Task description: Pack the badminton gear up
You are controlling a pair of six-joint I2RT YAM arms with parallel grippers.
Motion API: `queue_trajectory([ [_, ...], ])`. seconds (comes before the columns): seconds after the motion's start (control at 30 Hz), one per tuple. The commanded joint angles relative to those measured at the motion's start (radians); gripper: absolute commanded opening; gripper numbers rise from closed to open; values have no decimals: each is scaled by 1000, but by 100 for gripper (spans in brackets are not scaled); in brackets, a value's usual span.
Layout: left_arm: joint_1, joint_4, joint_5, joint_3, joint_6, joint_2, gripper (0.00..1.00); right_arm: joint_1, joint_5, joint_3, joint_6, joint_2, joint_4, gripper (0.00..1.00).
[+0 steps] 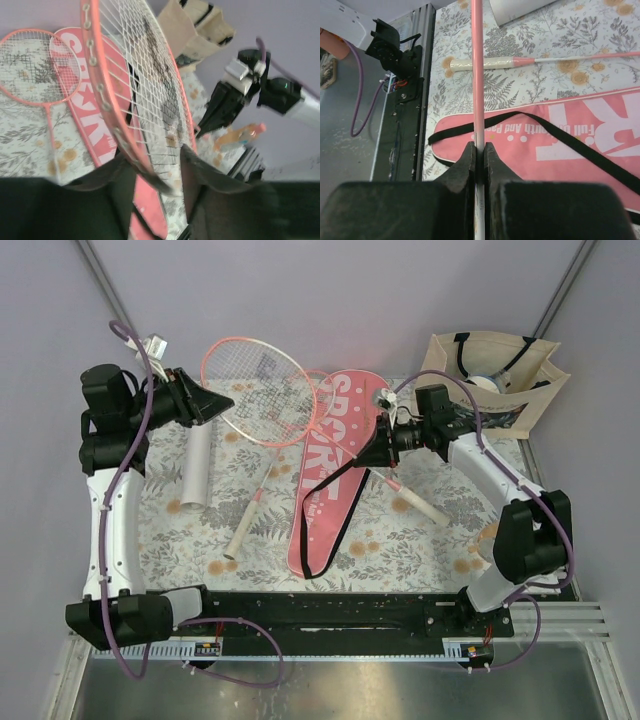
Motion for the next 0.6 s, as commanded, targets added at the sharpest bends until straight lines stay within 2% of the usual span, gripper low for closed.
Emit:
queue_trajectory([
  [0.0,4,296,-32,-91,-232,3,56,-1,-19,-27,360,-93,239,0],
  [0.03,6,350,-25,-114,-264,5,64,-2,3,-61,475,-110,360,0],
  [0.07,4,369,-40,-131,-280,5,77,-2,18,-102,624,-133,482,0],
  [0.1,4,361,-63,-138,-271,5,85,-4,23,-137,684,-153,568,0],
  [0.17,4,286,-123,-134,-214,4,92,-2,46,-185,761,-192,665,0],
  [0.27,4,174,-232,-132,-145,-9,96,-5,158,-292,951,-257,883,0],
  [0.37,3,136,-271,-187,-115,-36,96,-2,312,-351,1047,-329,884,0],
  [0.47,-11,102,-309,-258,-76,-82,96,-1,525,-346,1095,-404,649,0],
  [0.57,-96,73,-401,-329,-32,-142,95,-1,667,-375,1125,-485,465,0],
])
